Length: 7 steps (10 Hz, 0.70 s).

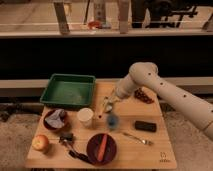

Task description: Place banana in plastic cup

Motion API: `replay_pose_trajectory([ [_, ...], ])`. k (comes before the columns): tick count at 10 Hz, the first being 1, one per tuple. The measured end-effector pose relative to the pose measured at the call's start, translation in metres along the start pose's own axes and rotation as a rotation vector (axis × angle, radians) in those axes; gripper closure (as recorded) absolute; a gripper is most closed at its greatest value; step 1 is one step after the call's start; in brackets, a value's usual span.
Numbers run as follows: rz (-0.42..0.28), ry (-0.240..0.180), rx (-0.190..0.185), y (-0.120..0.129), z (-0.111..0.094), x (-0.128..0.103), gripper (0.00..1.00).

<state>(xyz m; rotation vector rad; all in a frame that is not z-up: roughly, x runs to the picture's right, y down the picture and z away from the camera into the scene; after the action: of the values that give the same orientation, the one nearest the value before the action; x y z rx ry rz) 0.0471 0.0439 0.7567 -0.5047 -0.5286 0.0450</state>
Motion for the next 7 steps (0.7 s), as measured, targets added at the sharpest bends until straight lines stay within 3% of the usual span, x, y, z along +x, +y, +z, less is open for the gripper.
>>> replay_pose_trajectory([
  [7,-0.002,0.002,-0.004,0.014,-0.020,0.026,1.00],
])
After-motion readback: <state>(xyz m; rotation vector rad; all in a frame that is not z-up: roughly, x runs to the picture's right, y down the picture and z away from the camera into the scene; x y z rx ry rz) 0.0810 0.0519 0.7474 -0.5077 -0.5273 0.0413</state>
